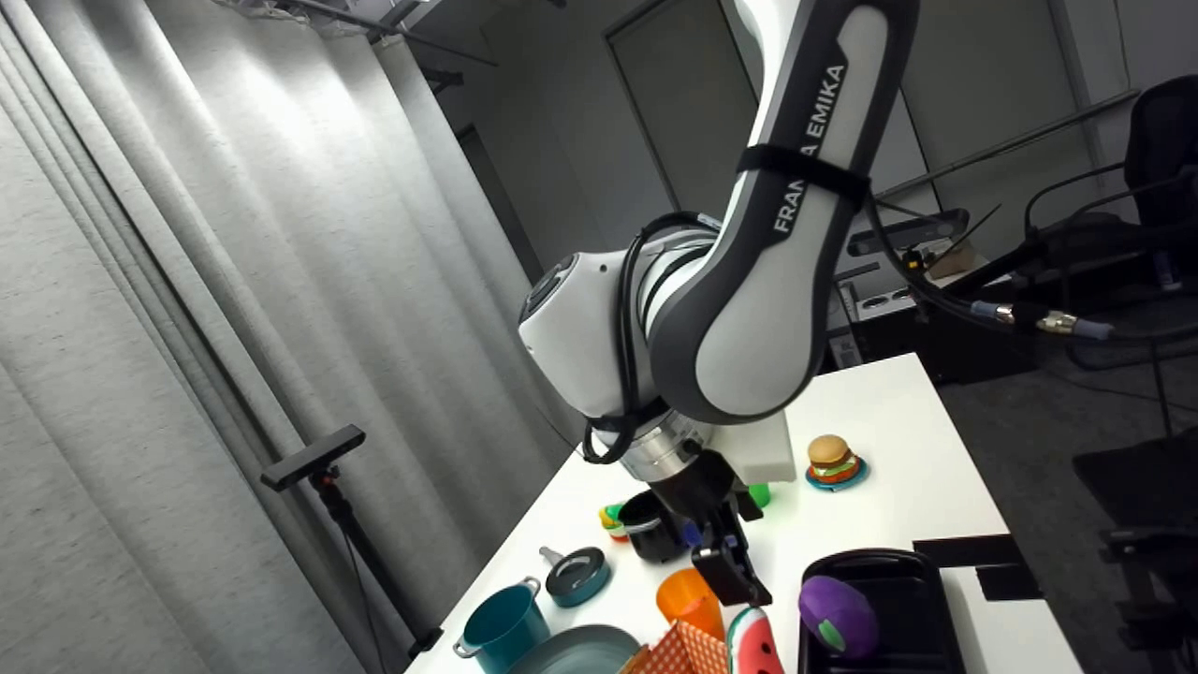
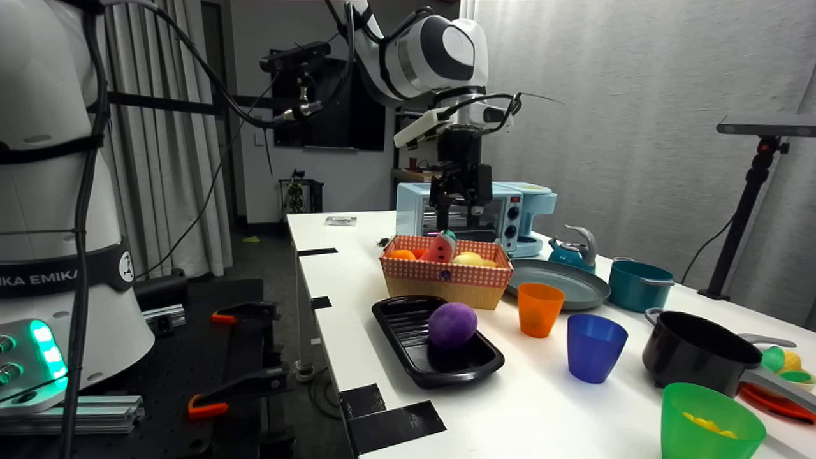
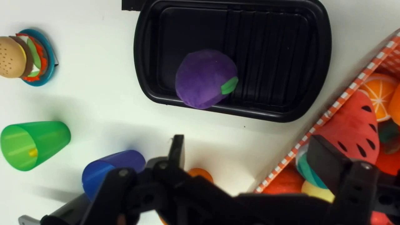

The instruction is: Remove the watermelon plushie from the box and put them on the tray,then put two of them back

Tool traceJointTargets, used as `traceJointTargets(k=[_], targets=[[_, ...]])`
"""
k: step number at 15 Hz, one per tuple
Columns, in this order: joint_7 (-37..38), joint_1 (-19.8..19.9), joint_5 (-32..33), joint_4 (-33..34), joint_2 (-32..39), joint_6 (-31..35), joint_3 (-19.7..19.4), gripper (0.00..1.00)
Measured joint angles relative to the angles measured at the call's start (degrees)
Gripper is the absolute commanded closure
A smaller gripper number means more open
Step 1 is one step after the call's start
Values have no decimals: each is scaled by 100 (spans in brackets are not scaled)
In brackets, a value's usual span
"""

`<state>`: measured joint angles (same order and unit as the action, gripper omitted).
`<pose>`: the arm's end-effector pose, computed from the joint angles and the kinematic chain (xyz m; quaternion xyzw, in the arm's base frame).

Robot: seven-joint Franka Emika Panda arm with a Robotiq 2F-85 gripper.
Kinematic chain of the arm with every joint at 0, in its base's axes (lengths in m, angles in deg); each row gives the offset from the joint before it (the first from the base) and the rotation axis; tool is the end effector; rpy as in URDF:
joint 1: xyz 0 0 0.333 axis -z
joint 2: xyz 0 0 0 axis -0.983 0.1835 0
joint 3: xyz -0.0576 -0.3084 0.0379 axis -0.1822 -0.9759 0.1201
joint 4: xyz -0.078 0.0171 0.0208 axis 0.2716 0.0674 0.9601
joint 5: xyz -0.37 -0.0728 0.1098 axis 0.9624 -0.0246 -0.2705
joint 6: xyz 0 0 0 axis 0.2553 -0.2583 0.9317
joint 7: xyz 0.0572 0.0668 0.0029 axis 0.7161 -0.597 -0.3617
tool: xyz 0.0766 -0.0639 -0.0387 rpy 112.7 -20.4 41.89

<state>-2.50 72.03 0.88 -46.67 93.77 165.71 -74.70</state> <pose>0.5328 0.0649 0.2884 0.9894 0.0346 -0.0374 0.1362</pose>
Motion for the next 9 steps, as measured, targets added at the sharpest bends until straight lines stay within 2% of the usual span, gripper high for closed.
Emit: traceJointTargets(k=[9], targets=[[277,272,0,-688,-531,471,-72,0]])
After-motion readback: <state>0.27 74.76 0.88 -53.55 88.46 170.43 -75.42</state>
